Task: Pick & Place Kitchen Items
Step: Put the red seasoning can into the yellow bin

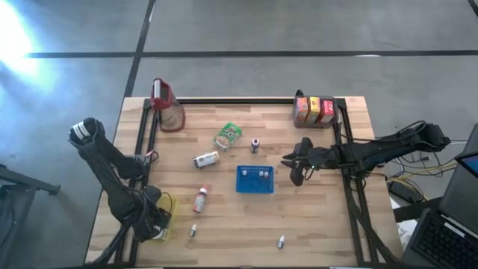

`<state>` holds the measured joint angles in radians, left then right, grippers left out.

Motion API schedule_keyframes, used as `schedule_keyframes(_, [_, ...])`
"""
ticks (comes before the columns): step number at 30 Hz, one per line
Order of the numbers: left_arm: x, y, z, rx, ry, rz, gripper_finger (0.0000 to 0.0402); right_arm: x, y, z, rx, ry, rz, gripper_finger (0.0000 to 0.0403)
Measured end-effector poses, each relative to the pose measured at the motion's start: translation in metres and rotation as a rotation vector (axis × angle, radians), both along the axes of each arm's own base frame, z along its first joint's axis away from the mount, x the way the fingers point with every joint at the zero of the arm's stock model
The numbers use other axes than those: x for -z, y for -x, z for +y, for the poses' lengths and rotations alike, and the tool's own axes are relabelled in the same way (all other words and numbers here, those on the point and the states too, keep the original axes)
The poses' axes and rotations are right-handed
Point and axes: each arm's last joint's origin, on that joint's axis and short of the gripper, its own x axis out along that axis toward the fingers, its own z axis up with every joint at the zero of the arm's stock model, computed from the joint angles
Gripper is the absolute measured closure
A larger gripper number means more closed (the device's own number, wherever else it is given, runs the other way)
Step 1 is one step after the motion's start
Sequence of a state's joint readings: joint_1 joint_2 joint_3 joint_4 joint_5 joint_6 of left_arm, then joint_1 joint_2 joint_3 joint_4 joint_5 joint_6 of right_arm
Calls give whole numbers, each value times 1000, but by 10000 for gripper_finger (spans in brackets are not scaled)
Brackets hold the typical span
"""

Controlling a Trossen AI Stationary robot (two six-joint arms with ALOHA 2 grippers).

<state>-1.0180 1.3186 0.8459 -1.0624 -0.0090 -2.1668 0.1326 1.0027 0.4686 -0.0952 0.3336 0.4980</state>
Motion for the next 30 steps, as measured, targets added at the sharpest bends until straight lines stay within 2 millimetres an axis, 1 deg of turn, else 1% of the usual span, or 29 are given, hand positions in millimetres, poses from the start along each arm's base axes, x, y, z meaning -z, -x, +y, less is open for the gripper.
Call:
schedule_keyframes(13, [0, 0, 0, -5, 0, 0, 148, 0, 0, 0, 0, 0, 0, 276])
schedule_keyframes(16, [0, 0, 0, -5, 1, 1, 136, 0, 0, 0, 0, 0, 0, 271])
schedule_keyframes(23, [0, 0, 0, 7, 3, -2, 89, 0, 0, 0, 0, 0, 0, 264])
schedule_keyframes(27, [-2, -1, -1, 30, 12, -8, 84, 0, 0, 0, 0, 0, 0, 265])
schedule_keyframes(30, [-6, -1, -2, 19, 32, -8, 86, 0, 0, 0, 0, 0, 0, 274])
